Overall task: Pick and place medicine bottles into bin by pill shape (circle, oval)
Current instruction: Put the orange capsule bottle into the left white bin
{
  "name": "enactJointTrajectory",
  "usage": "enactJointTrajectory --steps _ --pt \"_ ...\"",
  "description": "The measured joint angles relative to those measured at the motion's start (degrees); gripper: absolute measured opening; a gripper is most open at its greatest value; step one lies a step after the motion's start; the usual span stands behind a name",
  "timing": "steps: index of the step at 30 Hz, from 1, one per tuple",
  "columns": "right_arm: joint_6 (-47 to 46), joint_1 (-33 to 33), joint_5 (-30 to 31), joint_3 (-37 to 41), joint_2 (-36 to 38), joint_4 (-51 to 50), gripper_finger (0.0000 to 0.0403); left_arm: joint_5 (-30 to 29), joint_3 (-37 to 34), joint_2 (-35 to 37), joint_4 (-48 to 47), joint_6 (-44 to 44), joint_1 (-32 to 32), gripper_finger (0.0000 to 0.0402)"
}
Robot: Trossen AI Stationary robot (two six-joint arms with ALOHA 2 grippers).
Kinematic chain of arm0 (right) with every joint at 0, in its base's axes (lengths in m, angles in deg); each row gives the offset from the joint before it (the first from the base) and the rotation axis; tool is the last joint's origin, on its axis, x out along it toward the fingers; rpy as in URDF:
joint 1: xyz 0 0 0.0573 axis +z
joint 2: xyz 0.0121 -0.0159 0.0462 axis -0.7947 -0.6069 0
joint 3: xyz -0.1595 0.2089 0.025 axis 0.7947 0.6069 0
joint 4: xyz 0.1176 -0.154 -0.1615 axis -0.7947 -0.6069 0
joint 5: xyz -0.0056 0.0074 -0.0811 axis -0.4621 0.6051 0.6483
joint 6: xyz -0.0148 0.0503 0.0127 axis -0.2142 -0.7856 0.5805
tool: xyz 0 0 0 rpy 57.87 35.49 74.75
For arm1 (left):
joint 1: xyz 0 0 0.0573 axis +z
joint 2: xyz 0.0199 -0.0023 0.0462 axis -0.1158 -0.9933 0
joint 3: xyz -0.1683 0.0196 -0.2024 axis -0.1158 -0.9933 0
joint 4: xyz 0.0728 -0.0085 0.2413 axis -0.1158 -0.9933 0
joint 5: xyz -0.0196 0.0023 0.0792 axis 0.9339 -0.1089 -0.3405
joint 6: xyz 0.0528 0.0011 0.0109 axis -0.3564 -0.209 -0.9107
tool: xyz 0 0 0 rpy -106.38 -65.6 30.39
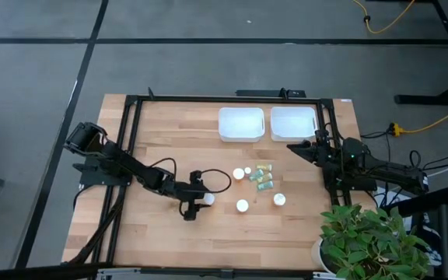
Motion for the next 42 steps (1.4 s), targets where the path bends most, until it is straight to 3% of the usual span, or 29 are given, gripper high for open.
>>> enactJointTrajectory --steps 4,10,17,23,26,35,42 --pt "0.0 0.0 0.0 0.0 0.0 0.0 0.0286 -1.5 1.5 0.0 0.0 -0.3 0.6 0.0208" --pt "0.0 0.0 0.1 0.0 0.0 0.0 0.0286 -1.7 11.8 0.0 -3.1 -1.3 7.1 0.0201" --pt "0.1 0.0 0.2 0.0 0.0 0.0 0.0286 -0.9 23.8 0.1 -11.8 -3.8 22.1 0.0201" --pt "0.2 0.0 3.3 0.0 0.0 0.0 0.0286 5.9 26.6 -3.2 -14.4 -4.4 37.9 0.0201" --pt "0.2 0.0 4.9 0.0 0.0 0.3 0.0286 10.3 28.1 -6.5 -15.9 -3.9 42.4 0.02" --pt "0.0 0.0 6.8 0.0 0.0 0.4 0.0286 14.5 37.2 -12.8 -22.6 -13.3 43.8 0.0211" --pt "0.2 0.0 6.8 0.0 0.0 0.4 0.0286 13.4 39.5 -14.3 -25.6 -16.8 44.1 0.0242"
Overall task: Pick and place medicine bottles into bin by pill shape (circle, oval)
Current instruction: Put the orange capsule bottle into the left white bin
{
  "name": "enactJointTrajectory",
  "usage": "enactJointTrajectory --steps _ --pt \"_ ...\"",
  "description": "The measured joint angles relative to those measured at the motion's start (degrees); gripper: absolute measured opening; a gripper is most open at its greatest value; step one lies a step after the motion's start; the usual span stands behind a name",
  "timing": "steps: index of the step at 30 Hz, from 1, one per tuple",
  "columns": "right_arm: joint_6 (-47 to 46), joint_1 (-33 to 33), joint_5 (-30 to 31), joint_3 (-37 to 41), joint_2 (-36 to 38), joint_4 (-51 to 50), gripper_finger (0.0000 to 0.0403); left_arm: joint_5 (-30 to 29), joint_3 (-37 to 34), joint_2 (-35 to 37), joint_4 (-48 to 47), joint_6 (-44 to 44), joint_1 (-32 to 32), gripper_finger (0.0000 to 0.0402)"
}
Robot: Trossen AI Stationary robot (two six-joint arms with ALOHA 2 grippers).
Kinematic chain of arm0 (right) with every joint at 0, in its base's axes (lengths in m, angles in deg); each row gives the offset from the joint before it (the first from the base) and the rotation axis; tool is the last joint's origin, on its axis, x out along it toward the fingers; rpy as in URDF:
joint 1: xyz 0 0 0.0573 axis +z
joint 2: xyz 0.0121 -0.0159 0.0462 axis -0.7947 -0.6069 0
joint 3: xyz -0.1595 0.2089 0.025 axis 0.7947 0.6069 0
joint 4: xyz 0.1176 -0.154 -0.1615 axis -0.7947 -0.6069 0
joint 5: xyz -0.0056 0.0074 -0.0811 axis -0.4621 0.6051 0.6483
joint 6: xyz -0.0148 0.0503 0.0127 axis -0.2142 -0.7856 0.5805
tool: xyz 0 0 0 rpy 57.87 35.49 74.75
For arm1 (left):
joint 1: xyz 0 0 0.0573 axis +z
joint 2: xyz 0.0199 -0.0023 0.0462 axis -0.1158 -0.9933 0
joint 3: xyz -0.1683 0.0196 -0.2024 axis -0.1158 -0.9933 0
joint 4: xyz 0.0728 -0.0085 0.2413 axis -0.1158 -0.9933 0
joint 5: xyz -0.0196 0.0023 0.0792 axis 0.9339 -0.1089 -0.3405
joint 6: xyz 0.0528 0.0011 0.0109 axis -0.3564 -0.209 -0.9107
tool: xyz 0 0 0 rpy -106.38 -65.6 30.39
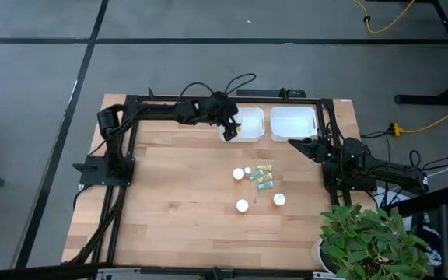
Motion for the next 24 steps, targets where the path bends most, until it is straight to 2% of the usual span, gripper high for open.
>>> enactJointTrajectory --steps 14,20,24 --pt "0.2 0.0 0.0 0.0 0.0 -0.4 0.0286 1.0 0.0 0.0 -0.8 2.3 1.0 0.025" --pt "0.2 0.0 -0.1 0.0 0.0 -0.5 0.0286 9.3 -0.1 1.2 -1.6 2.9 -2.8 0.0245" --pt "0.2 0.0 -0.2 0.0 0.0 -0.5 0.0286 12.7 0.0 2.8 -7.1 -2.5 -7.0 0.0243"
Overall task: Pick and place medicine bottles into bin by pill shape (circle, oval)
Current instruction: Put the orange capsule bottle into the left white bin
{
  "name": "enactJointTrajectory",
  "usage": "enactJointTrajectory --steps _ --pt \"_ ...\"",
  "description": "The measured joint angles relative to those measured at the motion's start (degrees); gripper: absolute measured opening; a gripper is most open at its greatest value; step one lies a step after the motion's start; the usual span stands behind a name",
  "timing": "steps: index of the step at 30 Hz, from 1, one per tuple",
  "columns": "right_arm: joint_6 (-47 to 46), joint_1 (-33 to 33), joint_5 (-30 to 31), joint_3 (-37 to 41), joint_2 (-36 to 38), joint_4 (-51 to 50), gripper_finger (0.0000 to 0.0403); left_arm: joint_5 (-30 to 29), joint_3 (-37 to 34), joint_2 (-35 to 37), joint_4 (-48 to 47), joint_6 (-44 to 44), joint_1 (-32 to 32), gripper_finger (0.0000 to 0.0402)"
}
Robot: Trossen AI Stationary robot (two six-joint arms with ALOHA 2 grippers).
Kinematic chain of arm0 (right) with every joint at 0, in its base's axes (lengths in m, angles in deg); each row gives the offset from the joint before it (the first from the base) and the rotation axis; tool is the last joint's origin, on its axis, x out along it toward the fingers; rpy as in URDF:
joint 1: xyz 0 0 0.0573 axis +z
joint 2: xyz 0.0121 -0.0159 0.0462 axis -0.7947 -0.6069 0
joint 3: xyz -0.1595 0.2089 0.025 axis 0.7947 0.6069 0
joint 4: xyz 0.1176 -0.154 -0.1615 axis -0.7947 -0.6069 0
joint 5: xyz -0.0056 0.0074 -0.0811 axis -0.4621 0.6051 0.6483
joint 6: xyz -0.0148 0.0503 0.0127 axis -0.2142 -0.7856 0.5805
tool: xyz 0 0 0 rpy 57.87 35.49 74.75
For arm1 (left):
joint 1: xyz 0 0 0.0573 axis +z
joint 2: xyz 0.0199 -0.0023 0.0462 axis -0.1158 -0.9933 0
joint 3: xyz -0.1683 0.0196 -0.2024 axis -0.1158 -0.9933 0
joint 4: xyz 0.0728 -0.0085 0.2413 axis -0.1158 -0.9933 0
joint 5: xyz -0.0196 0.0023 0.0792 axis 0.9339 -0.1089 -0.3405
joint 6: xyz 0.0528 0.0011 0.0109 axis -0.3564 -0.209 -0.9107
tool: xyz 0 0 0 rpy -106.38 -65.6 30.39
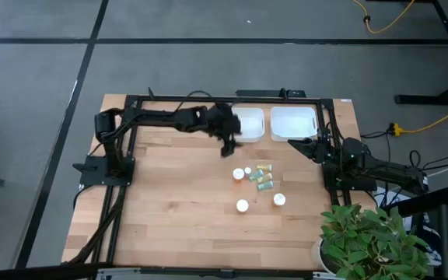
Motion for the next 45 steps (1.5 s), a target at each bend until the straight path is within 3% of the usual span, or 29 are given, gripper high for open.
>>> enactJointTrajectory --steps 4,10,24,45 --pt "-0.1 0.0 0.0 0.0 -0.1 -0.4 0.0286 -1.6 0.0 0.1 -7.9 -6.4 -4.5 0.0243" --pt "-0.4 0.0 0.0 0.0 -0.1 -0.7 0.0286 -9.6 -0.2 -1.7 -18.2 -12.4 -9.8 0.0243" --pt "-0.9 0.0 -0.3 0.0 -0.1 -0.4 0.0286 -9.3 -0.1 -10.3 -7.1 -7.9 -15.1 0.0243" --pt "-0.5 0.0 -0.6 0.0 -0.1 -0.4 0.0286 -7.9 -0.1 -10.9 3.8 1.2 -15.4 0.0243"
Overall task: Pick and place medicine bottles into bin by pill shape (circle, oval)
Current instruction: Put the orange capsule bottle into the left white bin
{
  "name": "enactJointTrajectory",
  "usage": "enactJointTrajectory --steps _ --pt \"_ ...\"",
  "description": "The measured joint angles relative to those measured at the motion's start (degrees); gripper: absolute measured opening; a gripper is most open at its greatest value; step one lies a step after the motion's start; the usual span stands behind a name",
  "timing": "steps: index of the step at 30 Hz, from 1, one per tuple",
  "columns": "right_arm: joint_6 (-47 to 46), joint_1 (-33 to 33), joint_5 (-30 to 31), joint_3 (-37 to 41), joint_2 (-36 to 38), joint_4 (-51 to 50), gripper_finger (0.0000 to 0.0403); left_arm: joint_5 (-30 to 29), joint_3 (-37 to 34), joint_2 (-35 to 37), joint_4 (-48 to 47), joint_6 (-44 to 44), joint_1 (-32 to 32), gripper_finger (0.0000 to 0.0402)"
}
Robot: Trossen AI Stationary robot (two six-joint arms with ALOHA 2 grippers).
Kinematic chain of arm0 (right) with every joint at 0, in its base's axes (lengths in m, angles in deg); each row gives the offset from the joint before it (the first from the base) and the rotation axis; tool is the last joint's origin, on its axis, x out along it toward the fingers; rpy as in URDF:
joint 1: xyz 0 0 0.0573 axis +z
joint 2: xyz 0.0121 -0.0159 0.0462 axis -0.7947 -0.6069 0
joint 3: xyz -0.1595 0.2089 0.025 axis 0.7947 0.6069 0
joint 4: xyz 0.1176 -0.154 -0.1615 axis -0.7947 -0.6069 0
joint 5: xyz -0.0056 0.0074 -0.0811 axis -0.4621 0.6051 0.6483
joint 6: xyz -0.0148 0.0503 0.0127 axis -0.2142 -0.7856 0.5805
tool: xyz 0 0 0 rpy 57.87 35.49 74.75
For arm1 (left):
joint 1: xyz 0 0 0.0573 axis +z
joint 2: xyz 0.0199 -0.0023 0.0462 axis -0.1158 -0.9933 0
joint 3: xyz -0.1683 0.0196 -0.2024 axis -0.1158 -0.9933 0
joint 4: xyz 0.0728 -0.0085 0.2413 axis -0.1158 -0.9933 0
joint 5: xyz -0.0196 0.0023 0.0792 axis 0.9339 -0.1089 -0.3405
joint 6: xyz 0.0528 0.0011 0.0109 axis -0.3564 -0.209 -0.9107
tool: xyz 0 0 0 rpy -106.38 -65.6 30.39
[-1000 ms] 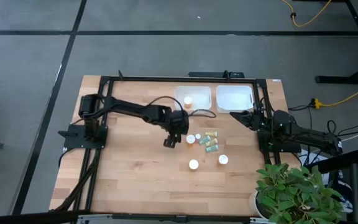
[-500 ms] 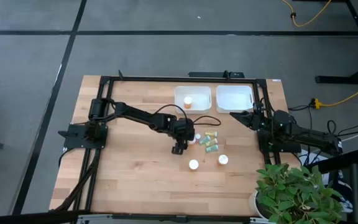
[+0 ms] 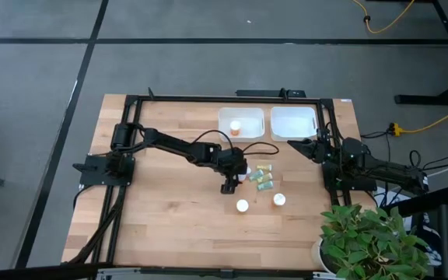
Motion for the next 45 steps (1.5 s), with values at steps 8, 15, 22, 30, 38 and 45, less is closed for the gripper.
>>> enactJointTrajectory --steps 8,15,22,30,38,45 --pt "0.2 0.0 0.0 0.0 0.0 0.0 0.0286 -0.4 0.0 0.2 -0.3 0.0 0.0 0.0215" --pt "0.3 0.0 0.0 0.0 0.0 -0.9 0.0286 -0.3 2.3 7.0 -10.3 -2.0 2.7 0.0185" --pt "0.1 0.0 0.1 0.0 -0.1 -1.0 0.0286 -0.2 6.6 10.0 -8.5 -5.2 13.0 0.0191" --pt "0.2 0.0 0.6 0.0 -0.1 -0.9 0.0286 3.3 15.4 1.2 -7.8 -5.3 23.0 0.0188" --pt "0.1 0.0 0.8 0.0 -0.1 -0.8 0.0286 6.4 24.5 -6.9 -7.9 -6.4 23.1 0.0188" --pt "0.2 0.0 0.8 0.0 -0.1 -0.8 0.0286 6.6 24.5 -9.0 -9.9 -8.4 23.3 0.0188"
